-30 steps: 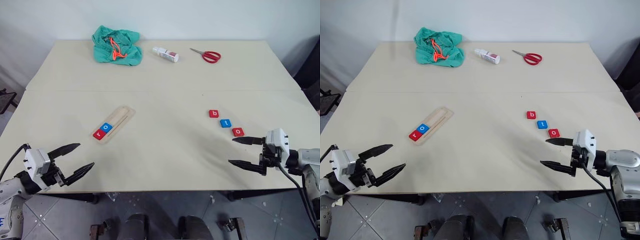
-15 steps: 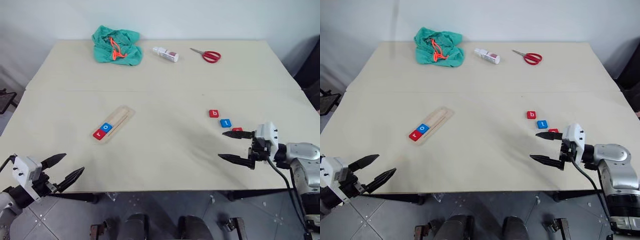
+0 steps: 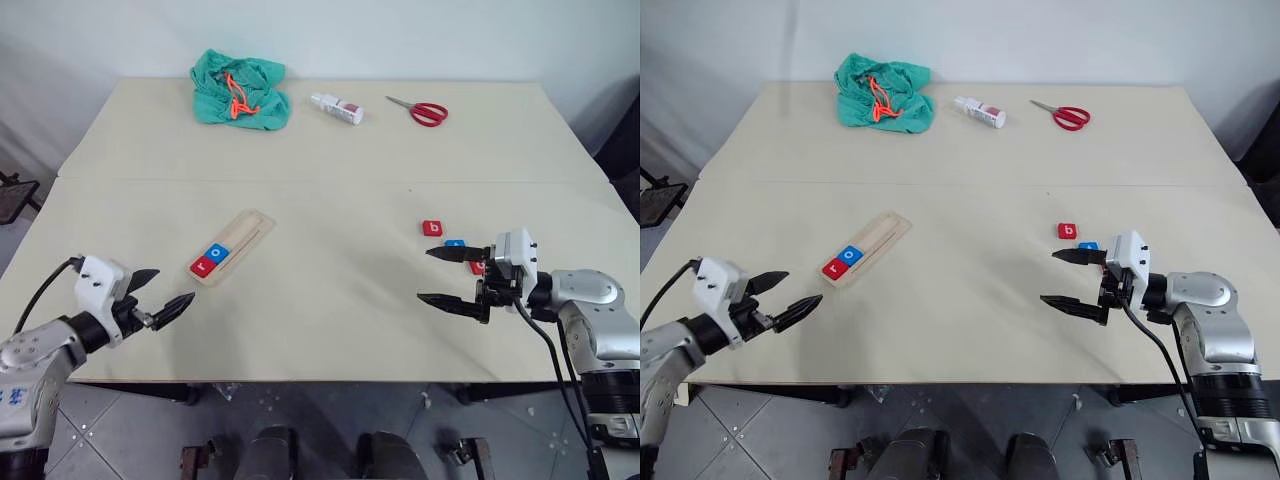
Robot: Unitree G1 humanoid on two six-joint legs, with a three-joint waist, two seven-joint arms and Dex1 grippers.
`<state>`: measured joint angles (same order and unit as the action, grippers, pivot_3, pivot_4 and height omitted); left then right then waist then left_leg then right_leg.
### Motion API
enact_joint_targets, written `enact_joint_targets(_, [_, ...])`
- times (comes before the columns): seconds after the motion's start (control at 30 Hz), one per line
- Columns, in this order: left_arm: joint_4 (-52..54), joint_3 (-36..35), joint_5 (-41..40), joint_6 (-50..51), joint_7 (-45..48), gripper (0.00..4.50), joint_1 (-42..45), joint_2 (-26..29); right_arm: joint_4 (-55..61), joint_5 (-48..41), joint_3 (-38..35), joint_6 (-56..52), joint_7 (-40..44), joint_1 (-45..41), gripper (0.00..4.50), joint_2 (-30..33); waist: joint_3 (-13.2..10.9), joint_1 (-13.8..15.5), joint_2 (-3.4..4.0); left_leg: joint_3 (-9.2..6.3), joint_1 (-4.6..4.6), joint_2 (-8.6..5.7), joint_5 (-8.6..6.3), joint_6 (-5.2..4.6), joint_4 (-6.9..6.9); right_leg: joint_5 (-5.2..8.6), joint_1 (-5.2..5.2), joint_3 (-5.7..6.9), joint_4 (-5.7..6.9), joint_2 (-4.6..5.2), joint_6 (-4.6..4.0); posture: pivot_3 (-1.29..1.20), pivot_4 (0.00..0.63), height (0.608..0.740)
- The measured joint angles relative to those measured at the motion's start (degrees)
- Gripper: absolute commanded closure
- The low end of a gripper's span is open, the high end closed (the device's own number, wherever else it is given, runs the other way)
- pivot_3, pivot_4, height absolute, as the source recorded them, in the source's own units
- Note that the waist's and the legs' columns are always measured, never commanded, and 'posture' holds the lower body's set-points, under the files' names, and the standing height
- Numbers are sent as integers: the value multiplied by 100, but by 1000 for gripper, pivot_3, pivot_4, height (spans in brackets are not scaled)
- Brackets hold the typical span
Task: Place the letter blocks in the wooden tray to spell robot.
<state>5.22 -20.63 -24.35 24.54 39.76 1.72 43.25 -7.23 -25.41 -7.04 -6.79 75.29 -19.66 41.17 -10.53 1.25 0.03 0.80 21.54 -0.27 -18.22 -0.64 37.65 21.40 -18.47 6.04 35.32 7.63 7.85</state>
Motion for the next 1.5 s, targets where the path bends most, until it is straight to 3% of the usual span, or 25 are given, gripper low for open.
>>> enact_joint_targets(0.33, [-854, 820, 395, 68, 166, 0, 990, -20, 287, -51, -72, -88, -158, 328, 11, 21, -2, -2, -3, 5, 1, -2, 0, 0, 6, 0, -7, -3, 13, 3, 0, 0, 150, 740])
enact_joint_targets(0.8, [-1463, 1240, 716, 34, 383, 0, 1620, -75, 316, -147, -235, -77, -210, 463, 11, 93, -1, 24, -2, 0, 0, -4, 0, 0, 17, 0, -3, -2, 24, 4, 0, 0, 150, 740])
enact_joint_targets(0.97, [-1496, 1208, 814, 134, 185, 1102, 1709, -192, -4, -177, -315, -28, -129, 463, 0, 113, 0, 27, -1, -2, -1, -4, 0, 0, 28, 0, 3, -2, 28, 4, 0, 0, 150, 740])
enact_joint_targets(1.17, [-1542, 1237, 775, -249, 598, 1110, 1696, -282, -124, -541, -585, -68, -47, 409, 0, 105, -1, 25, 0, -2, 1, -4, -1, 0, 31, 0, 2, -2, 27, 4, 0, 0, 150, 740])
enact_joint_targets(1.5, [-864, 1838, 663, -669, 1738, 1110, 1796, -431, -1000, -624, -731, 282, 1079, 492, 0, 525, -5, 17, -4, 2, 6, -3, -1, -1, 31, 0, 2, -1, 20, 2, 0, 0, 150, 740])
